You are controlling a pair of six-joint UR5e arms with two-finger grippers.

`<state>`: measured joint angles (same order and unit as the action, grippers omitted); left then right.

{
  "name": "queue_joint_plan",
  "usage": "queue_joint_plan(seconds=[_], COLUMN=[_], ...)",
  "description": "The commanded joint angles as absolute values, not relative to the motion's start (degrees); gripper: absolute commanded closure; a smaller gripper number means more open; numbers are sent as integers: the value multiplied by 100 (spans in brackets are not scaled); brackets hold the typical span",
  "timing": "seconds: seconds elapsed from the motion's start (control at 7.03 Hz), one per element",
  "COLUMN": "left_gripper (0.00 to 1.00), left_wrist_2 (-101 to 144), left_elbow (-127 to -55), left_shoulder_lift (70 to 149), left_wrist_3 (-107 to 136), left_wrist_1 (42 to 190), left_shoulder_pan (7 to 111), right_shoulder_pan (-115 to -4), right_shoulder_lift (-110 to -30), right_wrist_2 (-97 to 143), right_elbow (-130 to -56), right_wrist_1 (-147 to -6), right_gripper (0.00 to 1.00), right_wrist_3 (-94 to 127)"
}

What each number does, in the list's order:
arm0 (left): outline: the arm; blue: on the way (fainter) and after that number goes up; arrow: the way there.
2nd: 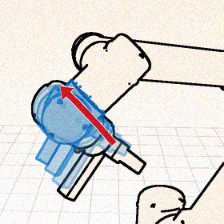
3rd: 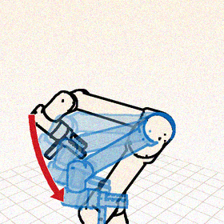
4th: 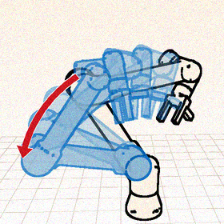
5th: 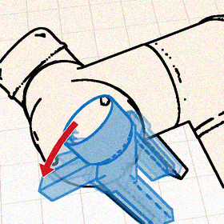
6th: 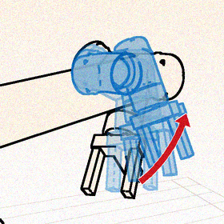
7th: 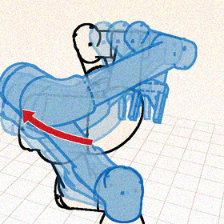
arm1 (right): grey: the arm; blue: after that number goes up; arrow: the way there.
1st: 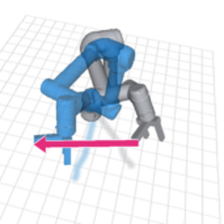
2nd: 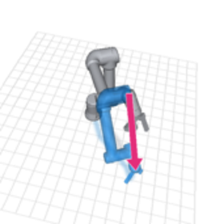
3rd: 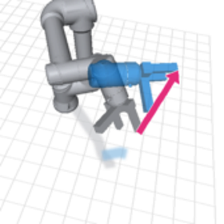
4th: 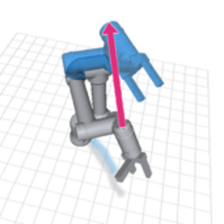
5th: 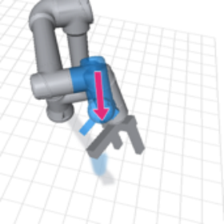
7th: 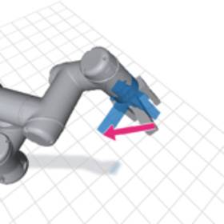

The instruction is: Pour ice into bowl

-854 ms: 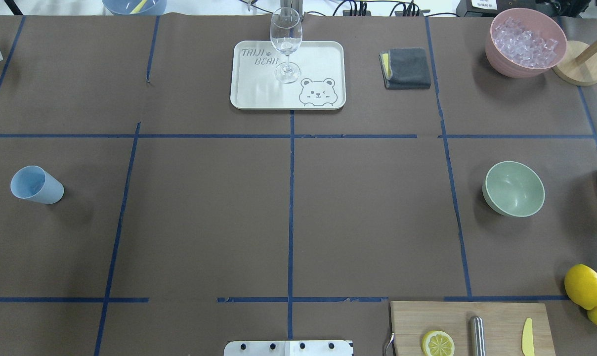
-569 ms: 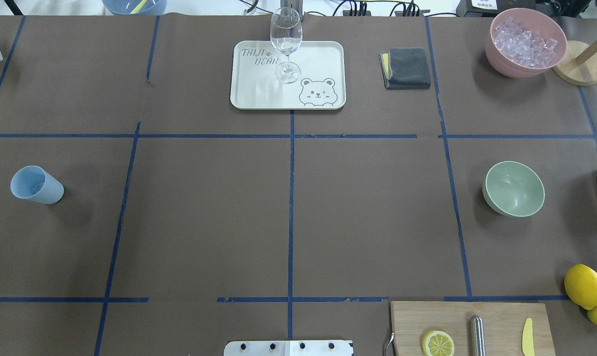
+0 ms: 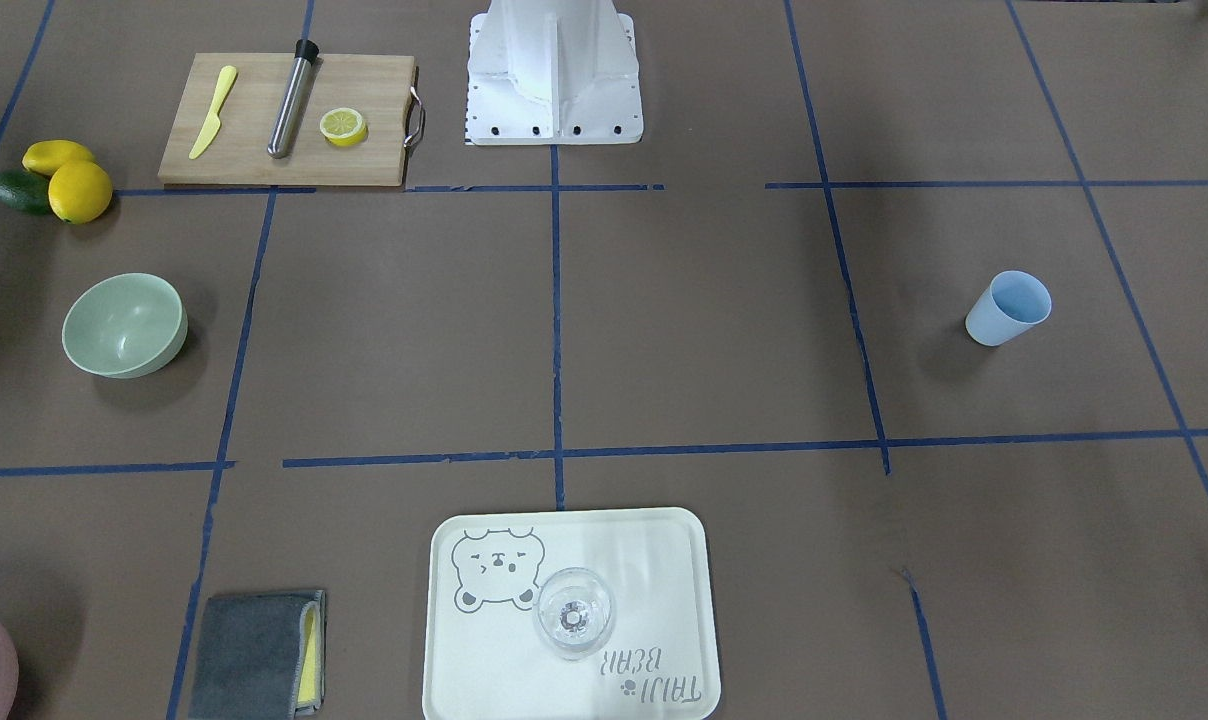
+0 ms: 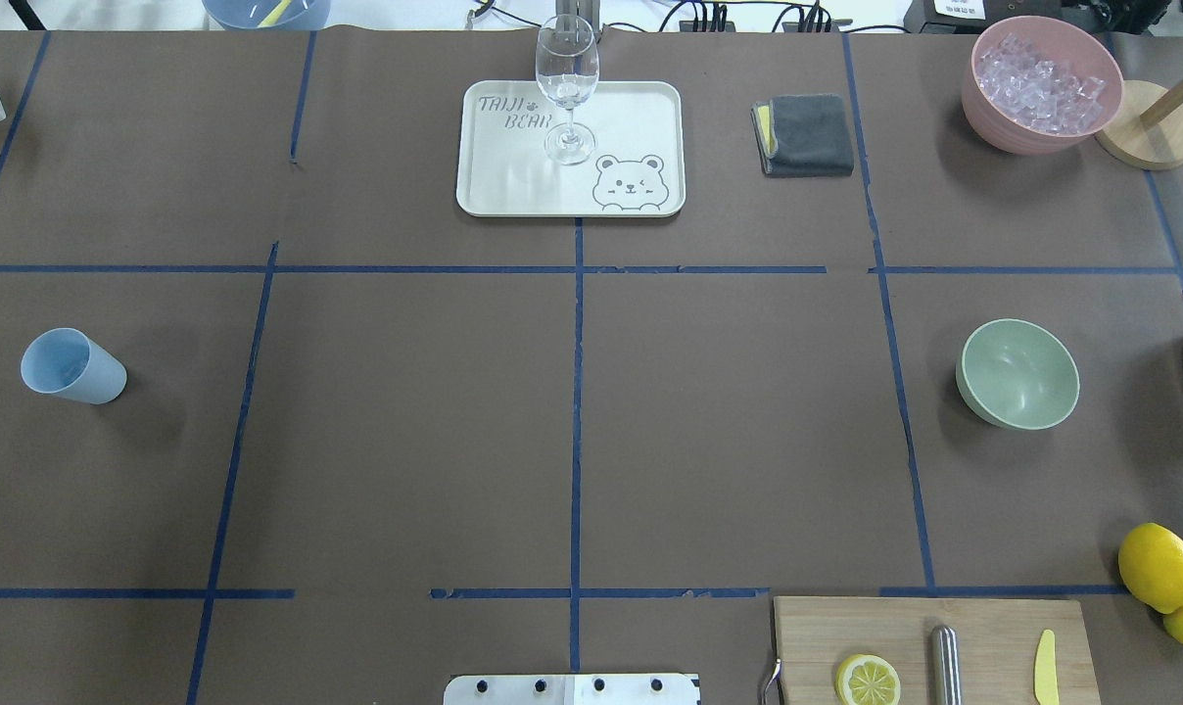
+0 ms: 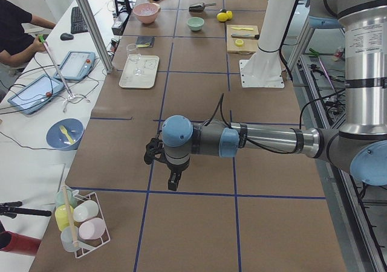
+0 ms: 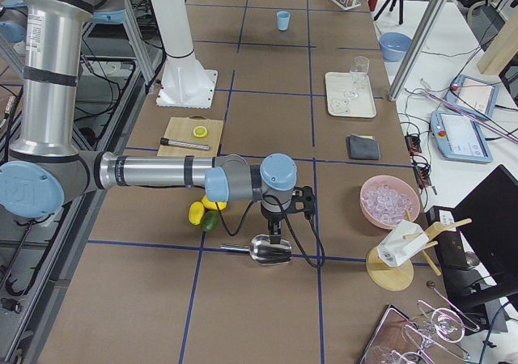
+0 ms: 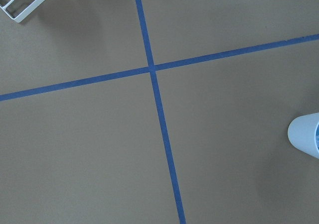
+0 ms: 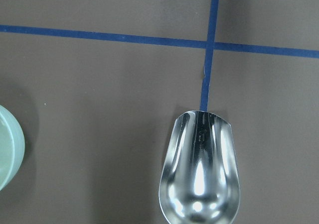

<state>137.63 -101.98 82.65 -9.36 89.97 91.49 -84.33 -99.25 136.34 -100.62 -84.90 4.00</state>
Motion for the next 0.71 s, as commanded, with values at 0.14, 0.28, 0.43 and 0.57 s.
queue_joint_plan(seconds=[0.14, 0.28, 0.43, 0.57], left_gripper=[0, 0, 0, 0], left_wrist_2=[13755, 13807, 13773, 13764], left_elbow=[-10142, -10116, -10142, -10116], left_shoulder_lift=[8253, 8253, 8270, 8297], left_wrist_3=[-975, -932, -923, -905], left_wrist_1=[9009, 9035, 9018, 9018], left_shoulder_pan=[9141, 9141, 9132, 9132], right_shoulder_pan=[-8394, -8333, -8280, -8227], right_shoulder_lift=[-9870, -9853, -9835, -9809], right_wrist_2=[13641, 13710, 13711, 13711], right_elbow=[-10090, -10125, -10125, -10125], right_wrist_1=[-8473, -8455, -8455, -8455], right_gripper=[0, 0, 0, 0], right_wrist_3=[545, 545, 545, 545])
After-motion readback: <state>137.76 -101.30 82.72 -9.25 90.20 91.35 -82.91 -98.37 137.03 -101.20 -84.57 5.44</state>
